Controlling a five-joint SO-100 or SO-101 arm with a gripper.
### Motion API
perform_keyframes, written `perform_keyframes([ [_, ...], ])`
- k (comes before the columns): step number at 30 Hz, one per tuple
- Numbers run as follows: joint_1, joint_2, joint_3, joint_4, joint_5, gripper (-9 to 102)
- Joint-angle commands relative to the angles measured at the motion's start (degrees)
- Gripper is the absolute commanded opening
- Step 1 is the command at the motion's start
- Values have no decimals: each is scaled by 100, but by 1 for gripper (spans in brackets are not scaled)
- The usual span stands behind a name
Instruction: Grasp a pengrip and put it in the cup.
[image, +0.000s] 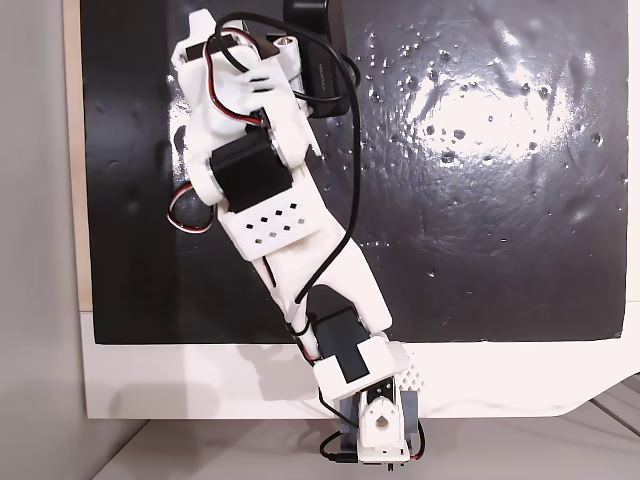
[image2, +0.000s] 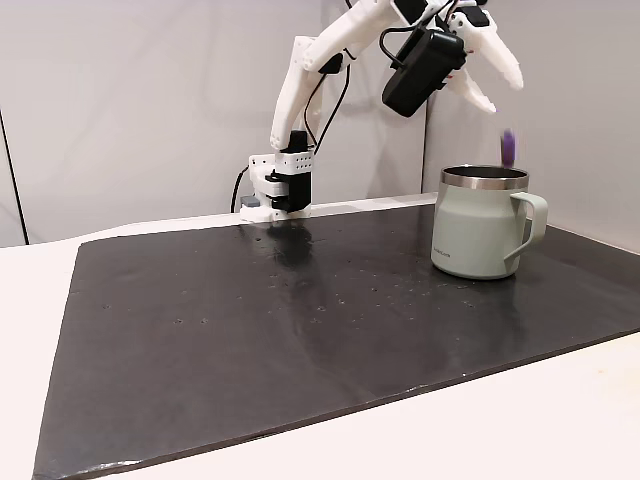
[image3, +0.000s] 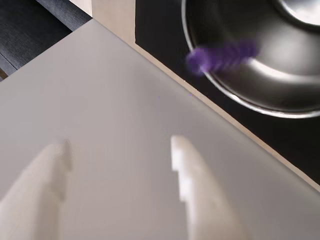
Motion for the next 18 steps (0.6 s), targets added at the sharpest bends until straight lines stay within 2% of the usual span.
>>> perform_keyframes([
  [1,53,466,-149,-18,-18,27],
  [7,44,466,-246,79,9,27],
  [11,35,202,-932,448,35,27],
  [18,-9,281,-940,510,70,27],
])
